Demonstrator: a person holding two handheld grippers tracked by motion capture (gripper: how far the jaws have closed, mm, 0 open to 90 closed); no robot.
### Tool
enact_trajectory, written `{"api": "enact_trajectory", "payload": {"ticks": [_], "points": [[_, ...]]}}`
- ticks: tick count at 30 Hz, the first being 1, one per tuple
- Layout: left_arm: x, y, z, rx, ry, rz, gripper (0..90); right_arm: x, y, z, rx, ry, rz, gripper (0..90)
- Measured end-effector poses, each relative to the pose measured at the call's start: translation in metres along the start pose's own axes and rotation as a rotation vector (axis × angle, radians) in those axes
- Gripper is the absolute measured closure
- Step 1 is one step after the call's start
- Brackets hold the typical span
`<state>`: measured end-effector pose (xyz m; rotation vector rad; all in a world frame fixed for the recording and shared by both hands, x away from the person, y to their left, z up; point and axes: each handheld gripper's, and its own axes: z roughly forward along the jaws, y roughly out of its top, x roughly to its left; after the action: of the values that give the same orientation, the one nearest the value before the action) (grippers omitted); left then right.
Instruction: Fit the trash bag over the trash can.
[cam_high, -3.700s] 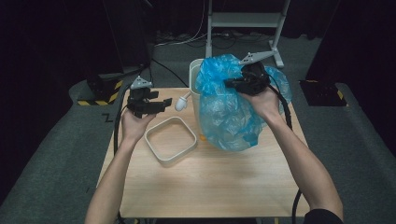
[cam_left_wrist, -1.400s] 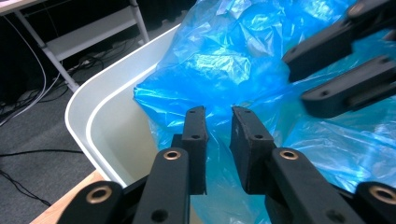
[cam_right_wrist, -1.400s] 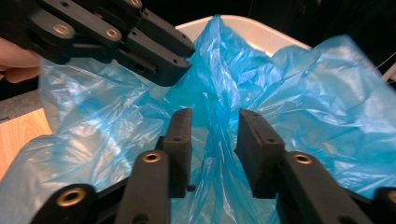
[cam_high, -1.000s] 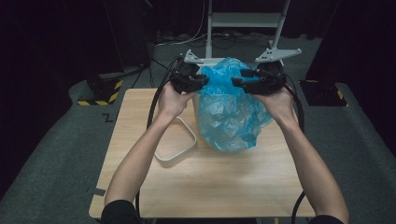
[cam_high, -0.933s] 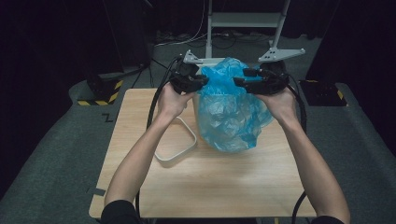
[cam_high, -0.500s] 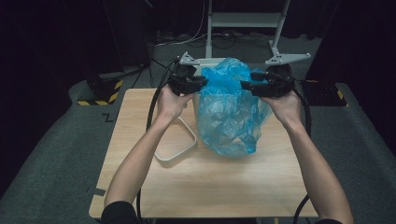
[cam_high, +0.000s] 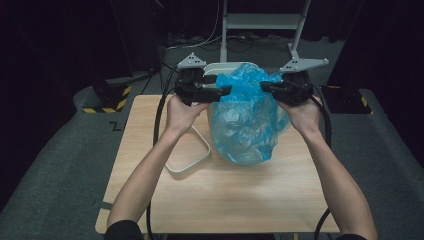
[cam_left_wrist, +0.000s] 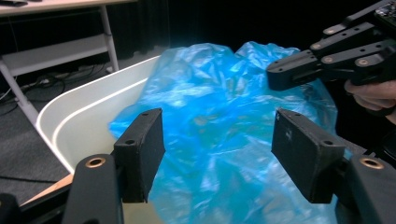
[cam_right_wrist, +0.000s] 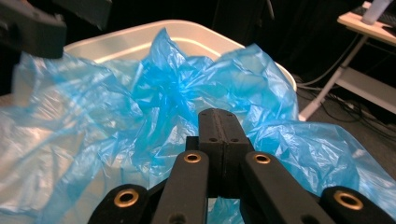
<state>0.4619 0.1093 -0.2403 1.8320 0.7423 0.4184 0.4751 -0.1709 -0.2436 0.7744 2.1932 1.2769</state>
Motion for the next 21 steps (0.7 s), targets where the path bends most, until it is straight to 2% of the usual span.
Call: {"api": "enact_trajectory", "payload": {"ticks": [5,6,8,12,16,18,21], "points": [[-0.007,-0.006,0.008,0.033,0.021,0.041,35.9,0.003,0.005,0.01,-0.023,0.034,0.023,90.0],[-0.008,-0.008,0.009,0.033,0.023,0.051,39.1,0.003,0.006,0.012,-0.026,0.04,0.03,90.0],[-0.01,-0.01,0.01,0.026,0.04,0.079,52.8,0.004,0.009,0.017,-0.033,0.055,0.044,90.0],[-0.011,-0.011,0.012,0.031,0.053,0.094,72.2,0.007,0.013,0.029,-0.039,0.081,0.049,90.0],[-0.008,-0.012,0.014,0.041,0.058,0.093,83.5,0.011,0.014,0.036,-0.033,0.1,0.047,90.0],[-0.006,-0.012,0.013,0.035,0.06,0.095,88.7,0.011,0.013,0.036,-0.039,0.113,0.049,86.4],[-0.002,-0.009,0.012,0.04,0.064,0.091,90.0,0.008,0.012,0.031,-0.069,0.128,0.066,73.0]]}}
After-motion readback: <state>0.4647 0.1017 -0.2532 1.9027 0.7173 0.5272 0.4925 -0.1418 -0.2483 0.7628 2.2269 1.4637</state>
